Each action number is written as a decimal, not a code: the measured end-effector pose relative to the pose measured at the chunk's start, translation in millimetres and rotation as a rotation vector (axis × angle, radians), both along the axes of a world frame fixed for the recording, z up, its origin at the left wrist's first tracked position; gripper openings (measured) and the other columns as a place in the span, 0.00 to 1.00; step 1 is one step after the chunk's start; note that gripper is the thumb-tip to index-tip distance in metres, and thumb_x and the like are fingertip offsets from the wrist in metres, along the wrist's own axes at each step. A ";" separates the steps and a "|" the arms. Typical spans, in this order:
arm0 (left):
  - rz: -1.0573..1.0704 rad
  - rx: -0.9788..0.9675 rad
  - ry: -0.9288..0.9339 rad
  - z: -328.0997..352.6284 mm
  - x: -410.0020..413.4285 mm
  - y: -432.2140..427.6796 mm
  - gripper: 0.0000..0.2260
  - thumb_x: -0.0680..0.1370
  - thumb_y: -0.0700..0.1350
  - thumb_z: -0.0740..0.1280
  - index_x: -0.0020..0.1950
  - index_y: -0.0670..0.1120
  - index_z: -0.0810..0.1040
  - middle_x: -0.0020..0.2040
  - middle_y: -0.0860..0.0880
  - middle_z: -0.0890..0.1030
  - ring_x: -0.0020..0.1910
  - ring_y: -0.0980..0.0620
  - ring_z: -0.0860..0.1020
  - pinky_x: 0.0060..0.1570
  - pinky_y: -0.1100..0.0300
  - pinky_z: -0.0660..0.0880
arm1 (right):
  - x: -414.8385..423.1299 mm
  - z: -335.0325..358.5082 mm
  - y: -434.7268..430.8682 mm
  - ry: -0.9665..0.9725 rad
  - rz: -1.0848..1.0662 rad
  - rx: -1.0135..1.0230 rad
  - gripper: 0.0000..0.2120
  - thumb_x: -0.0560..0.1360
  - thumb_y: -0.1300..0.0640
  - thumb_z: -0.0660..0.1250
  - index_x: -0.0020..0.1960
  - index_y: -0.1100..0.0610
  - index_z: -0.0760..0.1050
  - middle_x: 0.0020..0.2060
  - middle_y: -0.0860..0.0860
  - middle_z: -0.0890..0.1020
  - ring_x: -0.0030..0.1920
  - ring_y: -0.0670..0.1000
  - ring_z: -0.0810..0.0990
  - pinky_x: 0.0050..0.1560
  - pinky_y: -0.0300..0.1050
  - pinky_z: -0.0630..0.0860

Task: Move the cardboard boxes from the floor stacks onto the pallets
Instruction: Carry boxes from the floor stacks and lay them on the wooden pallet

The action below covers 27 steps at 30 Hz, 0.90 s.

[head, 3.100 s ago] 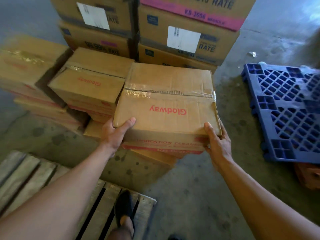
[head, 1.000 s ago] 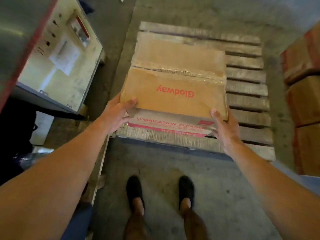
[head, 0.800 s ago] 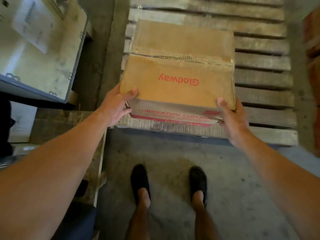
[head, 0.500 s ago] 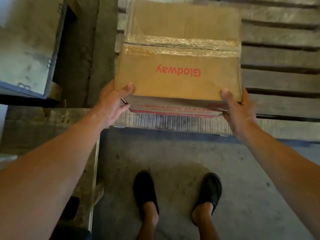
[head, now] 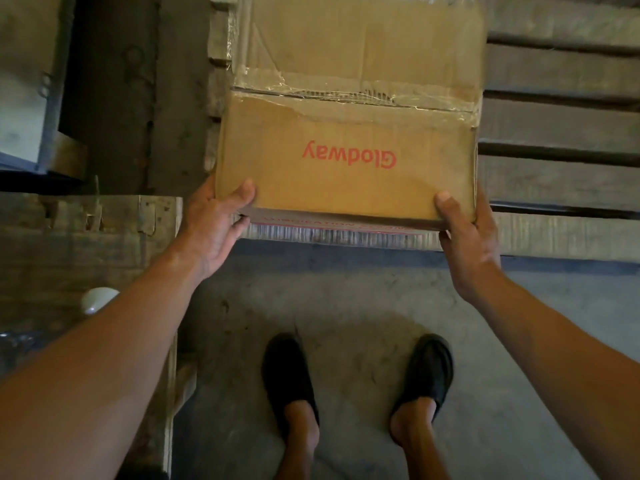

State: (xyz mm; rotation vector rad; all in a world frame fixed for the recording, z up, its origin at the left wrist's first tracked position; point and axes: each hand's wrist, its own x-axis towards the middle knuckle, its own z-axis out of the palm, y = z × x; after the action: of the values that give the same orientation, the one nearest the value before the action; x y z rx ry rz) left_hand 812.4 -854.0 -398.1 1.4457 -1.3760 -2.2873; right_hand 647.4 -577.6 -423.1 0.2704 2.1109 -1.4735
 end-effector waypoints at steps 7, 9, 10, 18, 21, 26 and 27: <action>0.008 -0.005 -0.006 1.7 12.8 9.7 0.17 0.79 0.43 0.68 0.67 0.53 0.72 0.64 0.52 0.78 0.64 0.52 0.75 0.74 0.41 0.62 | 13.4 -0.2 6.8 0.012 -0.002 0.011 0.45 0.64 0.30 0.70 0.77 0.39 0.62 0.68 0.46 0.74 0.67 0.51 0.74 0.70 0.59 0.71; 0.008 -0.008 -0.004 1.0 14.4 11.0 0.17 0.79 0.43 0.68 0.68 0.52 0.72 0.64 0.52 0.78 0.65 0.52 0.75 0.74 0.41 0.62 | 16.3 -2.1 8.7 0.021 -0.008 0.008 0.44 0.64 0.30 0.70 0.77 0.38 0.62 0.69 0.46 0.73 0.67 0.52 0.73 0.70 0.60 0.71; 0.005 -0.010 -0.002 0.5 15.8 12.0 0.17 0.79 0.44 0.68 0.68 0.53 0.72 0.64 0.51 0.78 0.65 0.52 0.75 0.74 0.41 0.62 | 17.6 -3.2 9.7 0.025 -0.011 0.005 0.43 0.65 0.30 0.70 0.77 0.38 0.62 0.69 0.46 0.73 0.68 0.52 0.74 0.70 0.60 0.71; 0.026 -0.012 -0.008 0.4 26.0 17.1 0.21 0.79 0.44 0.69 0.71 0.51 0.70 0.66 0.50 0.77 0.68 0.50 0.73 0.74 0.39 0.62 | 28.4 -7.3 17.3 0.060 0.016 0.037 0.40 0.70 0.31 0.69 0.78 0.40 0.62 0.69 0.48 0.73 0.67 0.52 0.74 0.70 0.59 0.72; 0.034 -0.013 -0.012 1.3 24.8 18.0 0.21 0.79 0.44 0.69 0.71 0.52 0.70 0.66 0.50 0.77 0.68 0.50 0.73 0.74 0.40 0.62 | 29.5 -7.4 16.8 0.073 0.030 0.037 0.38 0.73 0.34 0.68 0.78 0.42 0.61 0.69 0.48 0.73 0.67 0.51 0.74 0.70 0.59 0.71; -0.009 -0.034 -0.016 4.0 23.6 15.7 0.19 0.79 0.44 0.68 0.69 0.53 0.71 0.65 0.51 0.77 0.66 0.51 0.75 0.72 0.41 0.65 | 26.0 -3.4 16.0 0.057 0.039 0.052 0.42 0.67 0.29 0.68 0.77 0.39 0.61 0.68 0.47 0.74 0.67 0.51 0.74 0.70 0.59 0.72; -0.024 -0.041 -0.014 4.4 23.0 15.8 0.18 0.79 0.44 0.68 0.68 0.54 0.71 0.64 0.51 0.78 0.65 0.52 0.75 0.72 0.41 0.66 | 24.6 -2.9 16.3 0.052 0.038 0.054 0.42 0.67 0.28 0.68 0.77 0.39 0.61 0.68 0.46 0.74 0.67 0.51 0.74 0.69 0.59 0.72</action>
State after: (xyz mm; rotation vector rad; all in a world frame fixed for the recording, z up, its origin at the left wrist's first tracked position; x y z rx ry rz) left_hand 835.3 -838.2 -393.7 1.4440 -1.4437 -2.2535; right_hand 672.0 -561.3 -426.0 0.2134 2.1872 -1.4178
